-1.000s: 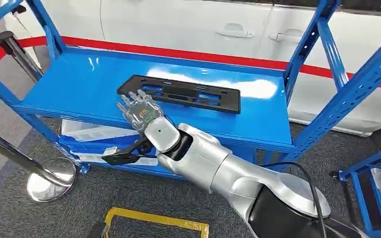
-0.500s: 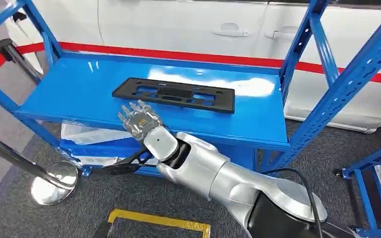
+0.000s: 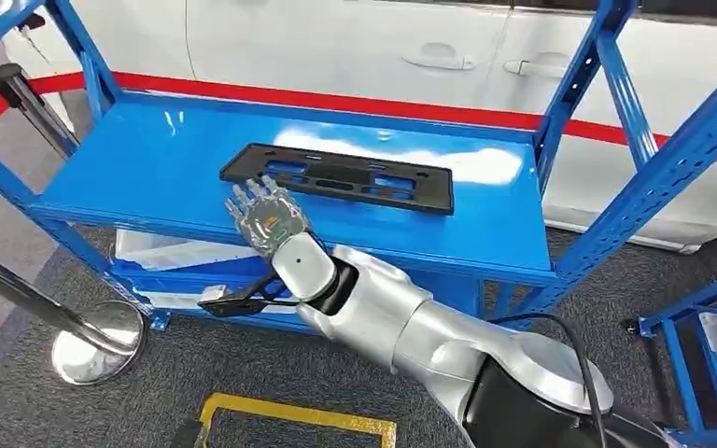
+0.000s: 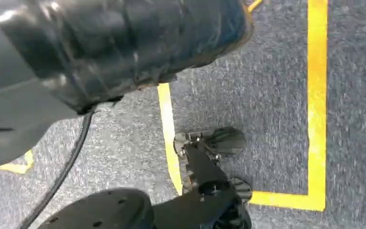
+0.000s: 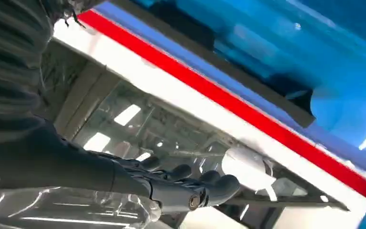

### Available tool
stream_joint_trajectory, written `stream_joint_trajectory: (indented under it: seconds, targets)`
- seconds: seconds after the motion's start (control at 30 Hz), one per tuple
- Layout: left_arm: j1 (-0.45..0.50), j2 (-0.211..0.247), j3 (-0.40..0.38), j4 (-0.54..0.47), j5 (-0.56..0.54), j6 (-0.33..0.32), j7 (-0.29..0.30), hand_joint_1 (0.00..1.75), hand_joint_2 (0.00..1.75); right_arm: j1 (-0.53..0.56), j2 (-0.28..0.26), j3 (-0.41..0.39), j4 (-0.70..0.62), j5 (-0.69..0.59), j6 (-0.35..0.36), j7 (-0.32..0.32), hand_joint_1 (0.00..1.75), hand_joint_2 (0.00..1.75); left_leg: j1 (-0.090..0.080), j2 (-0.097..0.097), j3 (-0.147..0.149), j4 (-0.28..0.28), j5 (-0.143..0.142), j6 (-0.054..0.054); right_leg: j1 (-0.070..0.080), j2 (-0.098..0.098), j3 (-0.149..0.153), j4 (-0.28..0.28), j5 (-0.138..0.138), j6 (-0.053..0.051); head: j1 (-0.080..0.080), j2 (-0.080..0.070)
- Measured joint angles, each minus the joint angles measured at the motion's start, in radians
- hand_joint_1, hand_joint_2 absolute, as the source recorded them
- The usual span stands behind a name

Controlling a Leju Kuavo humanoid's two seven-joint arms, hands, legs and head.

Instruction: Take the parts from the cabinet and place them on the table.

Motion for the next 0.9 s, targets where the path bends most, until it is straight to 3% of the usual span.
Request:
stream_joint_trajectory:
  seconds: [0.07,0.1,0.13,0.17,0.23,0.27,0.3,0.37,0.4,0.47,0.5,0.57,0.63,0.67,0.7,0.77,0.83,0.9]
  targets:
    - [-0.001,0.0,-0.004,0.0,0.0,0.0,0.0,0.0,0.0,-0.002,-0.001,0.0,0.002,0.001,0.0,0.0,0.0,1.75,-0.002,0.0,0.001,0.001,-0.003,0.006,-0.002,0.0,-0.082,0.16,-0.069,0.003,0.0,0.0]
    - [-0.001,0.001,-0.007,0.0,0.0,0.0,0.0,0.0,0.0,-0.001,-0.002,0.0,0.004,0.001,0.0,0.0,0.0,1.75,-0.003,0.0,0.001,0.002,-0.004,0.008,-0.002,0.0,-0.12,0.225,-0.086,0.004,0.0,0.0]
    - [0.0,0.001,-0.007,0.0,0.0,0.0,0.0,0.0,0.0,0.0,-0.002,0.0,0.005,0.001,0.0,0.0,0.0,1.75,-0.003,0.0,0.002,0.003,-0.006,0.009,-0.003,0.0,-0.134,0.241,-0.075,0.003,0.0,0.0]
    - [0.001,0.001,-0.007,0.0,0.0,0.0,0.0,0.0,0.0,-0.001,-0.002,0.0,0.008,0.001,0.0,0.0,0.0,1.75,-0.003,-0.002,0.004,0.005,-0.009,0.008,-0.003,0.0,-0.124,0.207,-0.041,0.002,0.0,0.0]
    - [0.001,0.0,-0.008,0.0,0.0,0.0,0.0,0.0,0.0,-0.002,-0.002,0.0,0.008,0.001,0.0,0.0,0.0,1.75,-0.003,-0.005,0.013,0.009,-0.018,0.003,-0.002,0.0,-0.049,0.045,0.054,-0.008,0.0,0.0]
    - [0.001,0.0,-0.008,0.0,0.0,0.0,0.0,0.0,0.0,-0.003,-0.002,0.0,0.008,0.001,0.0,0.0,0.0,1.75,-0.003,-0.005,0.016,0.012,-0.023,-0.001,-0.001,0.0,-0.015,-0.033,0.08,-0.014,0.0,0.0]
    - [0.0,-0.001,-0.009,0.0,0.0,0.0,0.0,0.0,0.0,-0.005,-0.002,0.0,0.008,0.001,0.0,0.0,0.0,1.75,-0.01,-0.006,0.012,0.017,-0.027,-0.008,0.006,0.001,0.0,-0.055,0.062,-0.017,-0.001,0.0]
    - [0.0,-0.001,-0.01,0.0,0.0,0.0,0.001,0.0,0.0,-0.005,-0.002,0.0,0.01,0.001,-0.001,0.0,0.0,1.75,-0.005,-0.006,0.012,0.013,-0.026,-0.019,0.008,0.004,0.002,-0.058,0.063,-0.018,-0.001,0.0]
    - [0.001,-0.001,-0.011,0.0,0.0,0.0,0.0,0.0,0.0,-0.005,-0.002,0.0,0.011,0.001,-0.001,0.0,0.0,1.75,-0.003,-0.005,0.015,0.008,-0.024,-0.025,0.01,0.006,0.002,-0.058,0.062,-0.025,0.0,0.0]
    - [0.002,0.0,-0.012,0.0,0.0,0.0,0.0,0.0,0.0,-0.006,0.002,0.0,0.011,0.001,-0.002,0.0,0.0,1.75,-0.002,-0.002,0.016,0.011,-0.036,-0.035,-0.004,0.005,0.017,-0.075,0.067,-0.033,-0.002,0.0]
    - [0.001,-0.001,-0.013,0.0,0.0,-0.002,0.0,0.0,0.0,-0.009,0.002,0.0,0.011,0.001,-0.002,0.0,0.0,1.75,-0.003,-0.001,0.003,0.045,-0.054,-0.041,-0.004,0.005,0.023,-0.079,0.066,-0.036,-0.007,0.0]
    - [-0.002,-0.001,-0.013,0.0,0.001,-0.003,0.0,0.0,0.0,-0.011,0.002,0.0,0.012,0.002,-0.001,0.0,0.0,1.75,-0.001,-0.001,-0.081,0.206,-0.124,-0.05,-0.004,0.003,0.028,-0.08,0.061,-0.043,-0.009,0.0]
    - [0.002,-0.001,-0.013,0.0,0.002,-0.003,0.0,0.0,0.0,-0.005,0.002,0.0,0.016,0.004,0.003,-0.002,0.0,1.75,0.0,-0.001,-0.154,0.322,-0.147,-0.055,-0.003,0.003,0.03,-0.079,0.057,-0.046,-0.009,0.0]
    - [0.004,0.0,-0.013,0.0,0.004,-0.005,0.0,0.0,0.0,-0.003,0.002,0.0,0.016,0.005,0.003,-0.004,0.0,1.75,0.0,-0.001,-0.161,0.317,-0.125,-0.056,-0.003,0.005,0.032,-0.078,0.053,-0.046,-0.009,0.0]
    - [0.005,0.0,-0.014,0.0,0.006,-0.005,0.0,0.0,0.0,-0.002,0.002,0.0,0.018,0.006,0.004,-0.004,0.0,1.75,0.0,-0.001,-0.145,0.267,-0.083,-0.055,-0.003,0.008,0.036,-0.076,0.049,-0.044,-0.01,0.0]
    - [0.004,0.001,-0.014,0.0,0.01,-0.01,-0.002,0.0,0.0,-0.003,0.002,0.0,0.019,0.012,0.005,-0.005,0.0,1.75,0.0,0.0,-0.056,0.074,0.027,-0.047,-0.003,0.008,0.051,-0.074,0.036,-0.038,-0.01,0.0]
    - [-0.001,0.0,-0.015,0.0,0.012,-0.016,-0.003,0.0,0.0,-0.006,0.001,0.0,0.023,0.018,0.007,-0.004,0.0,1.75,-0.01,-0.002,-0.015,-0.001,0.006,-0.031,0.004,0.01,0.052,-0.072,0.026,-0.026,-0.008,0.0]
    - [0.0,0.0,-0.015,0.0,0.016,-0.022,-0.004,0.0,0.0,-0.005,0.0,0.0,0.027,0.02,0.011,-0.005,0.0,1.75,-0.01,-0.002,-0.015,-0.004,0.004,-0.018,0.004,0.009,0.059,-0.068,0.033,-0.017,-0.009,0.0]
